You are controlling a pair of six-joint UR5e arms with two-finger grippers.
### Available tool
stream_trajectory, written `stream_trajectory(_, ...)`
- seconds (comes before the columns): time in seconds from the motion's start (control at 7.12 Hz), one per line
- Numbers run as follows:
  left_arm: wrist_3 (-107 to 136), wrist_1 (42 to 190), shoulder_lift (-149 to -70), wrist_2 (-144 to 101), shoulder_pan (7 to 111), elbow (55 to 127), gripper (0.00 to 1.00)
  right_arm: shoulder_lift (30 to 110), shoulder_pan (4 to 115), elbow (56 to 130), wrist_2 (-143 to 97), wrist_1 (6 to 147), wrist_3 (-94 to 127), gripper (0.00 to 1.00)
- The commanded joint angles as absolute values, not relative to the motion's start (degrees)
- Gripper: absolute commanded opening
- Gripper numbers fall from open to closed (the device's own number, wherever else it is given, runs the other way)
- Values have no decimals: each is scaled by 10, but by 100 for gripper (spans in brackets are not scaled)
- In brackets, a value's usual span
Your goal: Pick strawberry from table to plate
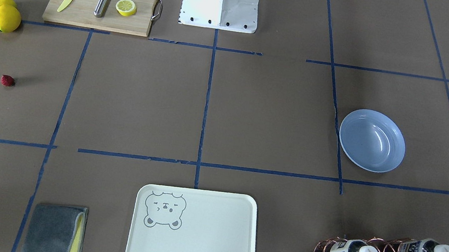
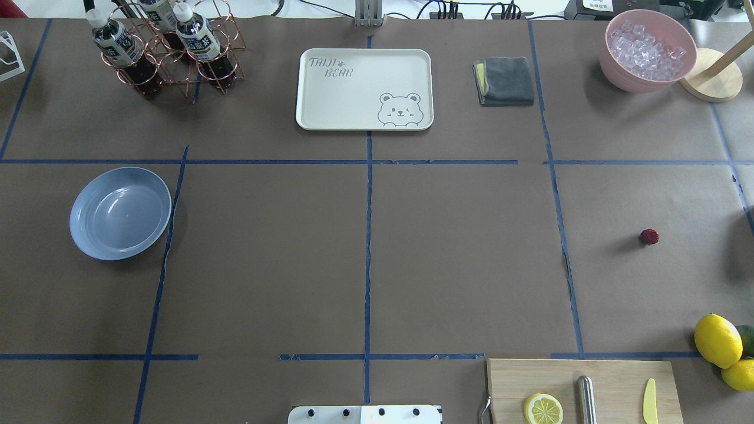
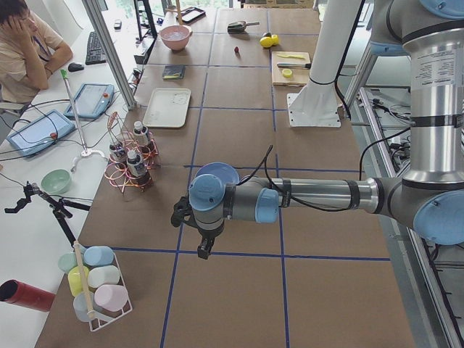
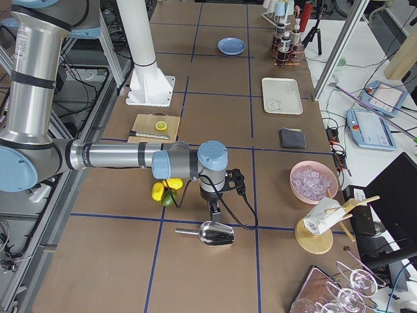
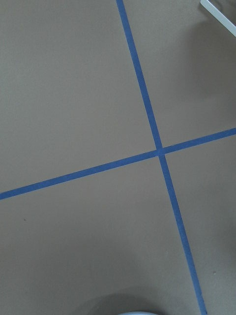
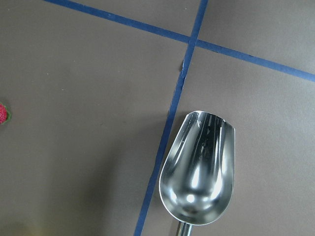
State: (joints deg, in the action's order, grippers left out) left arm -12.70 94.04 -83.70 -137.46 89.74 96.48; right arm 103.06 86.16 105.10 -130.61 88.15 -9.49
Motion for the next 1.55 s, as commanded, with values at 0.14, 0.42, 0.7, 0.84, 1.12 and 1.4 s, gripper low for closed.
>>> stream_trajectory(0.14,-130,942,-836,-1375,898,979,100,1023,861,1052,-1307,880,-96,100)
stream_trajectory(0.42,-128,946,-842,-1344,893,989,100,1027,861,1051,-1310,803,-94,100)
stream_trajectory(0.7,-133,1008,-852,-1337,892,993,100,997,860,1056,-1309,755,-52,100)
stream_trajectory(0.84,-126,1141,-854,-1337,892,981,100,983,842,1056,-1310,751,-11,100)
stream_trajectory(1.12,-122,1371,-886,-1335,886,921,100,958,831,1055,-1316,748,0,100)
stream_trajectory(1.4,24,1421,-888,-1357,828,908,100,961,831,1052,-1312,749,-2,100)
